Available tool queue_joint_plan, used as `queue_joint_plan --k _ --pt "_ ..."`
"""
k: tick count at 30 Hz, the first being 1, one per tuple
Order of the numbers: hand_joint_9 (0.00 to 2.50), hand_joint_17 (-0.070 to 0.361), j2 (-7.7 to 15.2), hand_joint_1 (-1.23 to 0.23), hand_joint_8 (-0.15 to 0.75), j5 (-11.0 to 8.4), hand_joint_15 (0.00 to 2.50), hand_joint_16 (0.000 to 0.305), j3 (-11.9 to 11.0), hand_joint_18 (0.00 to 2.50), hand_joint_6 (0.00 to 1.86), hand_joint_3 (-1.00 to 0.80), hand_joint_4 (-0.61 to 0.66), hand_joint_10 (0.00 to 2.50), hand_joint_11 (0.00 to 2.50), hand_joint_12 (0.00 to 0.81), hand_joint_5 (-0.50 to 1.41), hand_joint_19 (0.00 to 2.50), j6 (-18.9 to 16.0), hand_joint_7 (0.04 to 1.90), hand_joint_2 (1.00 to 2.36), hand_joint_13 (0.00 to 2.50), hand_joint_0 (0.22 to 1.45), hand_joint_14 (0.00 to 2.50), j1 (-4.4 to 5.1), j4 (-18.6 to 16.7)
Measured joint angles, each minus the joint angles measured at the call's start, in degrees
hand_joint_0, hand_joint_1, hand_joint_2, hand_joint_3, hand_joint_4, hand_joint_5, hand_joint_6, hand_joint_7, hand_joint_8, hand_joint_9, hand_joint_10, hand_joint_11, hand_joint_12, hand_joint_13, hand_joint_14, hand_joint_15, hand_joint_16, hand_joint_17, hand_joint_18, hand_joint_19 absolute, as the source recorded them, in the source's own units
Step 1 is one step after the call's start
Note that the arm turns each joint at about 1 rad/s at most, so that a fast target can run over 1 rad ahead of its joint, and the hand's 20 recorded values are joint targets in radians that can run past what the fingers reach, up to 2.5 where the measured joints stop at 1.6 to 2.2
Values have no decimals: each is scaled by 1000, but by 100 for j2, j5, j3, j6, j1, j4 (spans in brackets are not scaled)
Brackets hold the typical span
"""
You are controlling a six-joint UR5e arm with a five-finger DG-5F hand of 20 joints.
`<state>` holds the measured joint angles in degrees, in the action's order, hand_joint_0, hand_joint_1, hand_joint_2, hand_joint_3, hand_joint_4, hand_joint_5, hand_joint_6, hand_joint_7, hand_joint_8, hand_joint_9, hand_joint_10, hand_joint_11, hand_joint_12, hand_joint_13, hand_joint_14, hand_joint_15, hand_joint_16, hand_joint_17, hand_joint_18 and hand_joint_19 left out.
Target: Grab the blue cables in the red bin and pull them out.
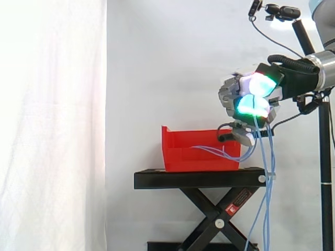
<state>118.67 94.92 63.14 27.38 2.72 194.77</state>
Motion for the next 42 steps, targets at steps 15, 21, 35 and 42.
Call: queue_joint_plan --k 15,21,35,42 --pt "985 96 0 -905 164 0 1664 43 2 926 969 -1000 -59 1561 1433 266 711 818 0 523 1000 1274 998 675 0 0" --pt "991 96 -1 -905 163 0 1648 43 3 924 977 -1000 -58 1568 1438 259 710 818 0 518 1000 1270 999 722 1 0" --pt "1038 98 -1 -905 162 0 1685 43 0 950 1009 -1000 -54 1464 1489 255 705 824 0 508 1000 1305 998 711 0 0" --pt "1033 98 -1 -904 155 0 1678 44 1 950 1014 -1000 -52 1444 1487 258 704 823 0 505 1000 1300 998 726 0 0"
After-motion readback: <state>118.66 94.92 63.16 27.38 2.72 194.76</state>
